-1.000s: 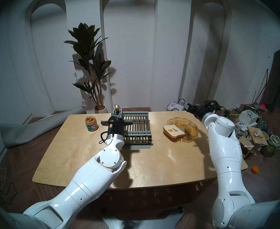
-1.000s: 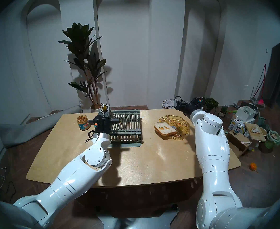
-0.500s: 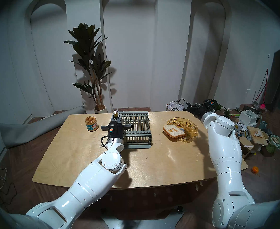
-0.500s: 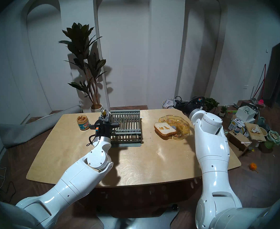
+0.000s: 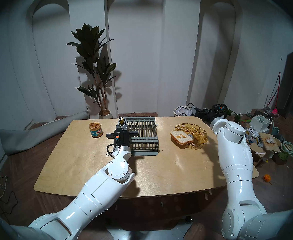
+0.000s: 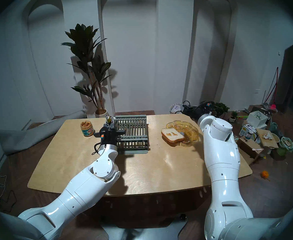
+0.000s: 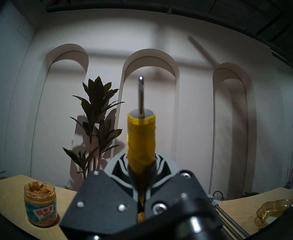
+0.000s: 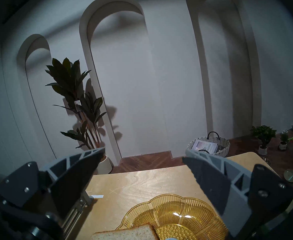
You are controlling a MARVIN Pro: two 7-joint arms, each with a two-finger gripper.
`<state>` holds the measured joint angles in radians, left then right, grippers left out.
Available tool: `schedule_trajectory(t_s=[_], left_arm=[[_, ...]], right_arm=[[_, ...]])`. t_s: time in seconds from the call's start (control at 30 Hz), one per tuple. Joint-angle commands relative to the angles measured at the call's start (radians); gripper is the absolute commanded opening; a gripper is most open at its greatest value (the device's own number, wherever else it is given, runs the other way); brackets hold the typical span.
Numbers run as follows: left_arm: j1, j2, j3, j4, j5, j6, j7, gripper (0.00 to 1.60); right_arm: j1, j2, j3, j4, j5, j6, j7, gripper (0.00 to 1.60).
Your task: Spread peanut butter over the slice of bread with the knife
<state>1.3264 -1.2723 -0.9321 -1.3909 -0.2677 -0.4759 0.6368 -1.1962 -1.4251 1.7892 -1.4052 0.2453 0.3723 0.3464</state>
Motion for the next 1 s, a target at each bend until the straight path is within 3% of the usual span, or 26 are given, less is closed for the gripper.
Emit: schedule_trajectory(t_s=[0.0, 0.97], left_arm=[[-0.009, -0.018, 0.012, -0.011, 0.012, -0.008, 0.003, 0.0], [-0.01, -0.023, 0.035, 0.01, 0.001, 0.016, 0.043, 0.0]], right_arm=[[0.006, 0.002, -0.004, -0.032, -0.002, -0.005, 0.003, 1.6], [-0.023, 0.001, 0.016, -0.08, 0.006, 0.011, 0.011, 1.6]])
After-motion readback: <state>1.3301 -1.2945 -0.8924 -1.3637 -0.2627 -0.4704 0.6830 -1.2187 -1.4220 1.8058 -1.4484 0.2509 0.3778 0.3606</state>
